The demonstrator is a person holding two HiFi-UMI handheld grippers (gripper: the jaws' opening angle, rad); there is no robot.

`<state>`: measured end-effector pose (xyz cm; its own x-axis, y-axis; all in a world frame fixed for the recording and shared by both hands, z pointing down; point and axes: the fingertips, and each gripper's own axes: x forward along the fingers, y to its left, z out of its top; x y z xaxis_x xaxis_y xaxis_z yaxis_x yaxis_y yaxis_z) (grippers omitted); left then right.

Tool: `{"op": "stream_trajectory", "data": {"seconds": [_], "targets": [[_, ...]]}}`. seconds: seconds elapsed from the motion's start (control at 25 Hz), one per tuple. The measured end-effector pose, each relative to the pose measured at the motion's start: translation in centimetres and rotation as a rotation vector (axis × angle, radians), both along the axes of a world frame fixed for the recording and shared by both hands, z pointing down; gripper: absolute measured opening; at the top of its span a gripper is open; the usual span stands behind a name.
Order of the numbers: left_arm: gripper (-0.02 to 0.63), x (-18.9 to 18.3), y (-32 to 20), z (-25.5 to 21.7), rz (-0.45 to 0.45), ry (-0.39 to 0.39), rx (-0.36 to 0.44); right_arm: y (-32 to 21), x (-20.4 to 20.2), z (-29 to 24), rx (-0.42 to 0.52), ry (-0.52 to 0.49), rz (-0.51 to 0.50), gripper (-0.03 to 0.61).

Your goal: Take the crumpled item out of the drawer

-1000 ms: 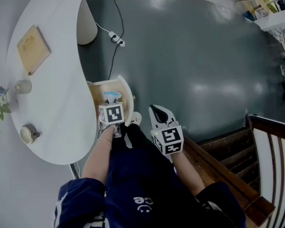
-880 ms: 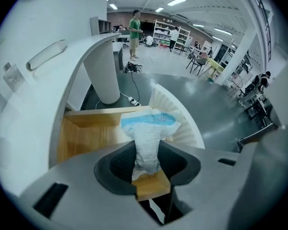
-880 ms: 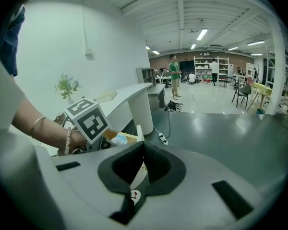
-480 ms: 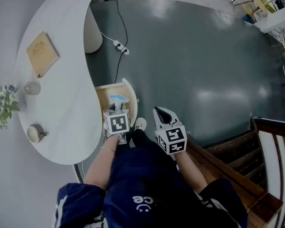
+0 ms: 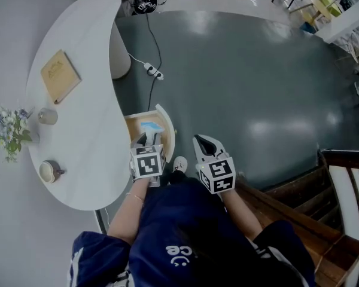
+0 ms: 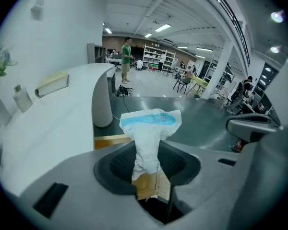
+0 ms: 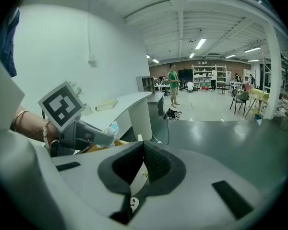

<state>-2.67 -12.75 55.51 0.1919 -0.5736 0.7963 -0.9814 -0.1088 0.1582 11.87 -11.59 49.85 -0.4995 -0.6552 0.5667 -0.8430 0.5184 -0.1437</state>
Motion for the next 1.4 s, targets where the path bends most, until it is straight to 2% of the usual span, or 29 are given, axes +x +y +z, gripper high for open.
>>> {"op": "stream_trajectory", "data": {"seconds": [0.36, 0.48, 0.68, 0.84, 1.04, 1.4], "targets": [[0.138, 0.2, 0.0, -4.1, 0.032, 0.029, 0.114, 0.1, 0.5, -1.6, 0.043, 0.004, 0.016, 0.008], [0.138, 1.0, -0.1, -5.6, 0.082, 0.057, 0.169, -0.3, 0.8, -2.2, 0.067, 0.006, 0.024, 0.008], [0.138, 1.7, 0.0, -8.1, 0.143, 0.044, 0.258, -0.8, 1.0, -4.1, 0.12, -0.01, 0.035, 0.008], [0.138, 1.9, 0.1, -10.5, 0.149, 0.064, 0.335, -1.3, 0.9, -5.5, 0.159, -0.029, 0.049, 0.008], [0.138, 1.7, 0.0, -13.5, 0.159, 0.091, 0.434, -2.1, 0.7, -8.1, 0.169, -0.173, 0.11, 0.008], [0.138, -0.5, -0.7, -18.4, 0.126, 0.083, 0.595, -2.9, -0.1, -13.2, 0.33, -0.188, 0.092, 0.008]]}}
